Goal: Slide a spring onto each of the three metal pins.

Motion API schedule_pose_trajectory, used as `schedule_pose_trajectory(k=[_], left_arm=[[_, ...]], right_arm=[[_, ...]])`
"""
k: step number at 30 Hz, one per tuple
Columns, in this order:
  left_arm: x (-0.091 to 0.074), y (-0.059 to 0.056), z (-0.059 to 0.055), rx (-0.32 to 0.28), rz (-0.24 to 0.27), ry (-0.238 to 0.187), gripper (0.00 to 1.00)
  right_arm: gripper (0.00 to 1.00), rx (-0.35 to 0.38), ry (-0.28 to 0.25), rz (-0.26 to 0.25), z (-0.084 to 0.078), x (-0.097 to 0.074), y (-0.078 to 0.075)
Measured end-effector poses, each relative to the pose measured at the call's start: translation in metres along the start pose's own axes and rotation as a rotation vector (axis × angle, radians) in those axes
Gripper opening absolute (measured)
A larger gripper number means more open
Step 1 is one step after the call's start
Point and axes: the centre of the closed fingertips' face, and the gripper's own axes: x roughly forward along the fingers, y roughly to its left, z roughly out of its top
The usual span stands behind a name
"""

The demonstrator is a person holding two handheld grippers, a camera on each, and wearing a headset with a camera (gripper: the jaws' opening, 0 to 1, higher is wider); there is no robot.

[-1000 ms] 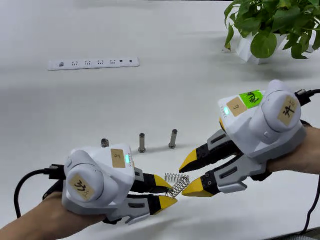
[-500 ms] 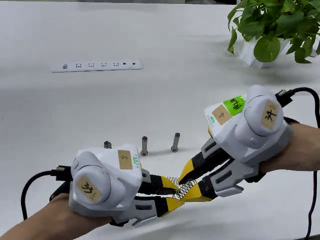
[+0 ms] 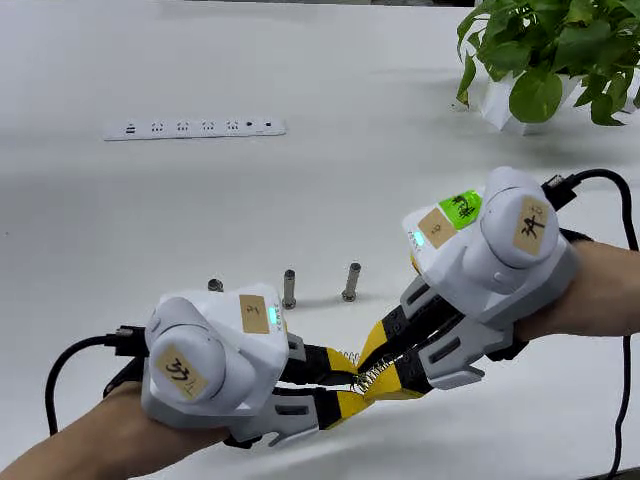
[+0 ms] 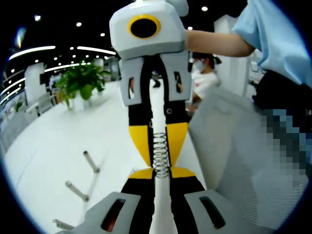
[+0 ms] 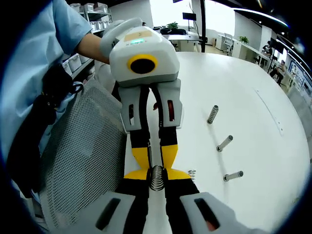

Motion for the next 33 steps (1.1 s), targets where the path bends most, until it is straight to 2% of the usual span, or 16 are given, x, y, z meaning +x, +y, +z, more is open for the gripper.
schedule_pose_trajectory(k=[9, 17, 20, 24, 29, 33], left_arm=[[0.001, 0.0, 0.0, 0.004, 0.016, -0.005, 0.1], [-0.004, 0.003, 0.003, -0.04, 0.049, -0.04, 0.13], [-0.008, 0.007, 0.0, -0.053, 0.08, -0.039, 0.2], [-0.018, 0.016, -0.006, -0.126, 0.154, -0.064, 0.3], [-0.031, 0.023, -0.022, -0.192, 0.222, -0.059, 0.42], [-0.043, 0.028, -0.029, -0.231, 0.271, -0.074, 0.48]], right_arm=[[0.12, -0.009, 0.019, 0.0, -0.001, 0.0, -0.001], [0.12, -0.02, 0.021, -0.013, 0.002, -0.001, -0.003], [0.12, -0.023, 0.023, -0.017, 0.002, -0.001, -0.004], [0.12, -0.035, 0.033, -0.02, 0.0, -0.001, -0.005], [0.12, -0.039, 0.044, -0.018, -0.002, -0.001, -0.006], [0.13, -0.044, 0.054, -0.014, -0.004, -0.001, -0.006]])
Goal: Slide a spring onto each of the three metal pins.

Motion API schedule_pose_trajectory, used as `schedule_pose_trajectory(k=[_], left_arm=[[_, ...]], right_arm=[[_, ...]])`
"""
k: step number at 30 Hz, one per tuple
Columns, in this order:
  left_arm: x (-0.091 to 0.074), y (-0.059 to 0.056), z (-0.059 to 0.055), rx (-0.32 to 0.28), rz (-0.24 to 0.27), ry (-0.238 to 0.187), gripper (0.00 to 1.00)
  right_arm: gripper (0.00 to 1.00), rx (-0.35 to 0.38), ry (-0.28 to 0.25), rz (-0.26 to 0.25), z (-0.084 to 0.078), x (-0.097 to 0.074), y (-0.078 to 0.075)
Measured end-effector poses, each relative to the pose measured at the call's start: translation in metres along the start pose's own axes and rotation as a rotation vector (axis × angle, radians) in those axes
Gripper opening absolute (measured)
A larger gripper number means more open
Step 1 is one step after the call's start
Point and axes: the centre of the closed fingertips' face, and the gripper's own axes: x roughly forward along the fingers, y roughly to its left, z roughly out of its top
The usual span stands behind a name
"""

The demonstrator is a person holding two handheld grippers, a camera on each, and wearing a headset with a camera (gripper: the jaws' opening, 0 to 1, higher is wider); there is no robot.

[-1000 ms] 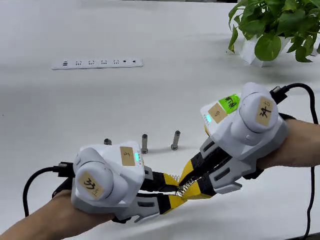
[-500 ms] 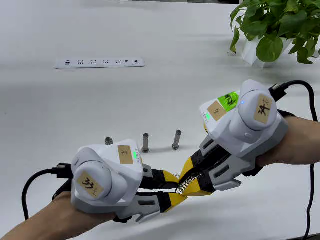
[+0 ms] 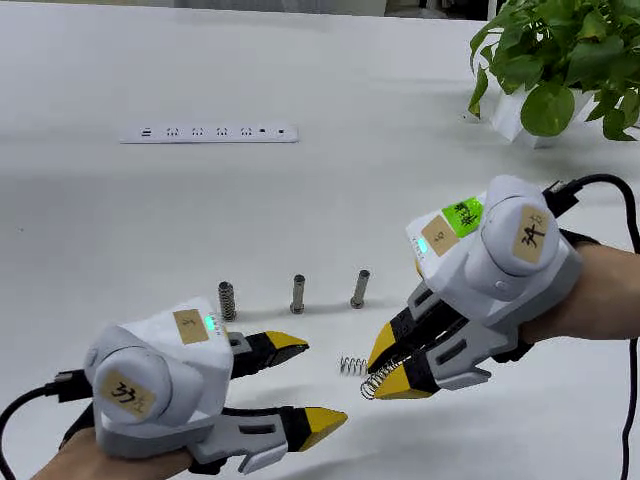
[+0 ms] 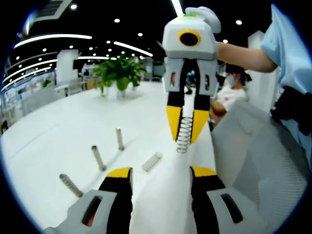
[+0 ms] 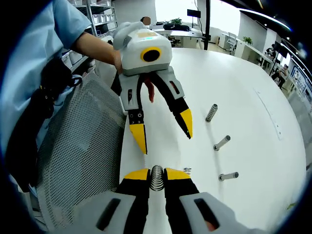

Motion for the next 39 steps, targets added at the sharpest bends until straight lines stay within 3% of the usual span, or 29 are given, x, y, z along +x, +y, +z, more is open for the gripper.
schedule_pose_trajectory(k=[4, 8, 13, 19, 24, 39], left_arm=[[-0.007, 0.01, -0.004, -0.024, 0.051, 0.002, 0.54], [-0.015, 0.02, -0.014, -0.085, 0.109, 0.02, 0.65], [-0.025, 0.029, -0.025, -0.106, 0.167, 0.036, 0.79], [-0.035, 0.04, -0.033, -0.136, 0.218, 0.042, 0.88], [-0.043, 0.051, -0.046, -0.177, 0.278, 0.078, 1.0], [-0.053, 0.054, -0.056, -0.163, 0.301, 0.096, 1.0]], right_arm=[[0.13, -0.009, 0.013, -0.002, -0.002, 0.0, -0.002], [0.13, -0.016, 0.024, -0.012, -0.004, 0.002, -0.01], [0.13, -0.007, 0.039, -0.004, -0.006, 0.005, -0.015], [0.13, -0.023, 0.051, 0.009, -0.002, 0.008, -0.018], [0.13, -0.038, 0.078, 0.009, 0.0, 0.013, -0.03], [0.13, -0.149, 0.16, -0.028, 0.03, 0.005, -0.076]])
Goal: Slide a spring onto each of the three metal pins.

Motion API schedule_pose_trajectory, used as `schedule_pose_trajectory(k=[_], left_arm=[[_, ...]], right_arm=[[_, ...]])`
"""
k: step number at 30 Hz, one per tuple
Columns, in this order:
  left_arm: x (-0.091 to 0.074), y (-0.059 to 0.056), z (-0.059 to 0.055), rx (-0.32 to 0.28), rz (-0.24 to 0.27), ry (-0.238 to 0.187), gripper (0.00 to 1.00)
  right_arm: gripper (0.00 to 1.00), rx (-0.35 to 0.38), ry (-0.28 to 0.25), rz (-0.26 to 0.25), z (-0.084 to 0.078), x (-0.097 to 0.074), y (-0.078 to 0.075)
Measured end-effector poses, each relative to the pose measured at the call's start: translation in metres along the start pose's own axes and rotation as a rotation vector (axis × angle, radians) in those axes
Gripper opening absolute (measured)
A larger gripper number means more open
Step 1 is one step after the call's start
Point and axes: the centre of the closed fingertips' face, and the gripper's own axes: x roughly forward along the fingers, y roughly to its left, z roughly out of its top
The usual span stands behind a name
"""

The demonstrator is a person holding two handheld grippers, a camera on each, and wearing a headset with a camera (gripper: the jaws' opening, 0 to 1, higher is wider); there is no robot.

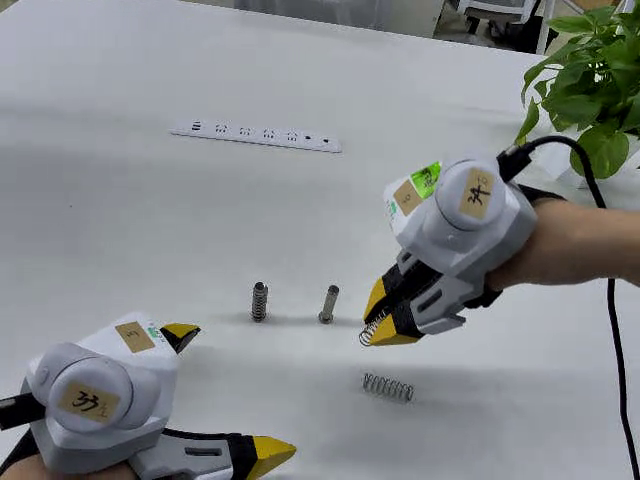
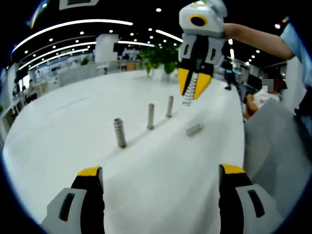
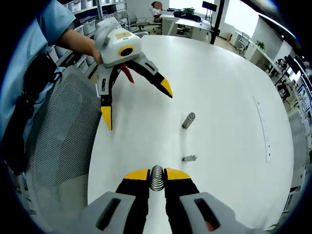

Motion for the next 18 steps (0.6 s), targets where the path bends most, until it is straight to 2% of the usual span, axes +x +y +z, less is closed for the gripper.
schedule_pose_trajectory(k=[5, 9, 18], left_arm=[[0.0, 0.0, -0.002, 0.005, -0.001, 0.008, 1.0], [0.0, -0.001, -0.003, 0.005, 0.0, 0.009, 1.0], [0.001, -0.001, -0.001, 0.002, 0.003, 0.008, 1.0]], right_arm=[[0.13, -0.045, 0.037, -0.024, 0.004, -0.002, -0.018], [0.13, -0.117, 0.108, -0.049, 0.002, -0.004, -0.033], [0.13, -0.153, 0.131, -0.036, 0.007, 0.003, -0.045]])
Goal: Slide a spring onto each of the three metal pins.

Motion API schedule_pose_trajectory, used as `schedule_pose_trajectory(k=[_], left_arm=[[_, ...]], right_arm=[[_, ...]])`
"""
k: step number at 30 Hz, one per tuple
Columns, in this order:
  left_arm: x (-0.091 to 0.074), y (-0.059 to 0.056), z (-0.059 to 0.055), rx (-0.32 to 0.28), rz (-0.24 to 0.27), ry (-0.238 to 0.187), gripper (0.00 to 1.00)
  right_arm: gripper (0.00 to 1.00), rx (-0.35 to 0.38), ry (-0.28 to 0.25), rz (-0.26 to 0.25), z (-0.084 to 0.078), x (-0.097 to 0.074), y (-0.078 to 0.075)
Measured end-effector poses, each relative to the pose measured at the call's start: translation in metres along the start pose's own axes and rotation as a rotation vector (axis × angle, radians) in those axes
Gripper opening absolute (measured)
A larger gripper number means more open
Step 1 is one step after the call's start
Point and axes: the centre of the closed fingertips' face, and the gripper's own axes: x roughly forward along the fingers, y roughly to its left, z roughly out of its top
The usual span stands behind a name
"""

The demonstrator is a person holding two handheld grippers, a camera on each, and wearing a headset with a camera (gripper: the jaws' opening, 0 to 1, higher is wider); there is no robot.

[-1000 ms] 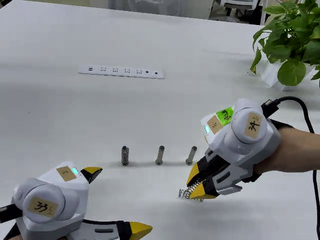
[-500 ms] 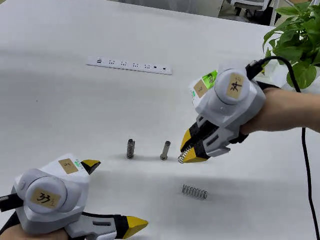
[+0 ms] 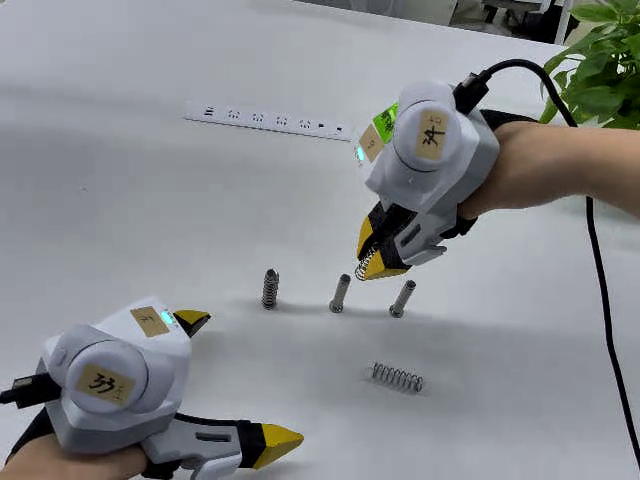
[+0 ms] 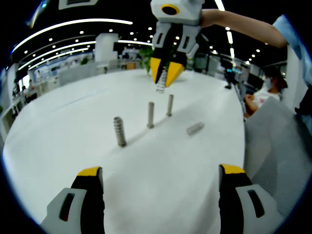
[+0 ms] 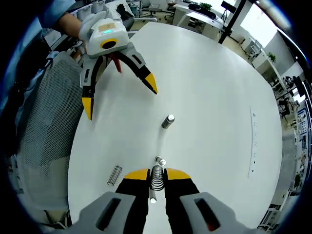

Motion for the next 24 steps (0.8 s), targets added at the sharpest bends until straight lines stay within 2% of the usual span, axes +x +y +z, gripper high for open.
schedule_pose_trajectory(k=[12, 24], left_arm=[[0.001, 0.004, 0.001, -0.002, 0.005, 0.005, 1.0], [0.001, 0.005, -0.003, -0.014, 0.0, 0.012, 1.0]], right_arm=[[0.13, -0.037, 0.029, 0.034, 0.0, 0.015, -0.007], [0.13, -0.054, 0.048, 0.048, -0.001, 0.023, -0.007]])
